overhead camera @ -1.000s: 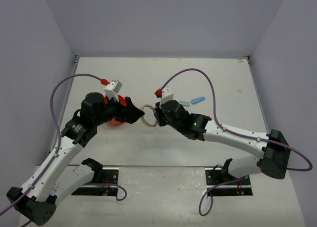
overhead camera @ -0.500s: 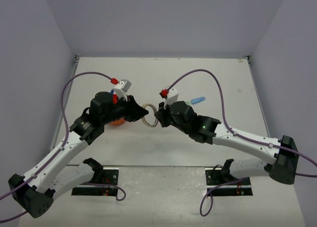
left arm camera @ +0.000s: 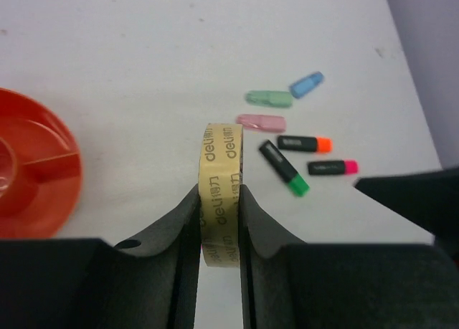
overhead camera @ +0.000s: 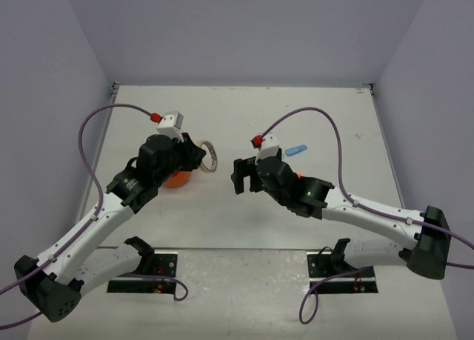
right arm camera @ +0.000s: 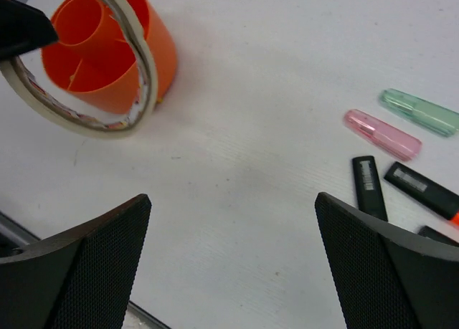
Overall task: Sort the stationery into containers
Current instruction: Place the stationery in the storage box.
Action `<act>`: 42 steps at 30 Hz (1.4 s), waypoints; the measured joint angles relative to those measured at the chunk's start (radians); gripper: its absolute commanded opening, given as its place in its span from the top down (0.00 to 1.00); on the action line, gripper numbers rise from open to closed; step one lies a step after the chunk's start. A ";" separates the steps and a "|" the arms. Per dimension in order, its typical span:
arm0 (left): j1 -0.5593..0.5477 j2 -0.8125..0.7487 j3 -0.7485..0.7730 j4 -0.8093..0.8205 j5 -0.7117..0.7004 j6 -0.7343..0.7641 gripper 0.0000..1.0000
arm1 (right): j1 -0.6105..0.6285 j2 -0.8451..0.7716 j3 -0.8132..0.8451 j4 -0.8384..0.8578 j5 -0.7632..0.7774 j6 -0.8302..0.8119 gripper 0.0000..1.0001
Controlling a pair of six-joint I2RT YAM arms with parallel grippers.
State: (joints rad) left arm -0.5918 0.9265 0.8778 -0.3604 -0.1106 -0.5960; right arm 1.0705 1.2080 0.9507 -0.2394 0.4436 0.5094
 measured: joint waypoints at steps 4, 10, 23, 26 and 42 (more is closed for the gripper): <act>0.000 0.089 0.064 -0.037 -0.214 -0.034 1.00 | -0.003 -0.073 -0.014 -0.089 0.057 0.055 0.01; 0.000 0.255 0.184 -0.102 -0.487 -0.095 1.00 | -0.003 -0.215 -0.054 -0.163 0.096 0.095 0.01; 0.000 0.452 0.225 -0.154 -0.745 -0.227 1.00 | -0.003 -0.326 -0.141 -0.223 0.115 0.121 0.01; 0.000 0.474 0.225 -0.155 -0.767 -0.246 1.00 | -0.003 -0.333 -0.146 -0.225 0.115 0.120 0.01; 0.029 0.502 0.221 -0.137 -0.820 -0.280 0.97 | -0.003 -0.326 -0.158 -0.225 0.112 0.119 0.01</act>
State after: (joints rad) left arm -0.5631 1.4281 1.0986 -0.4972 -0.9302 -0.8764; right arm 1.0676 0.8825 0.7925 -0.4640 0.5552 0.6289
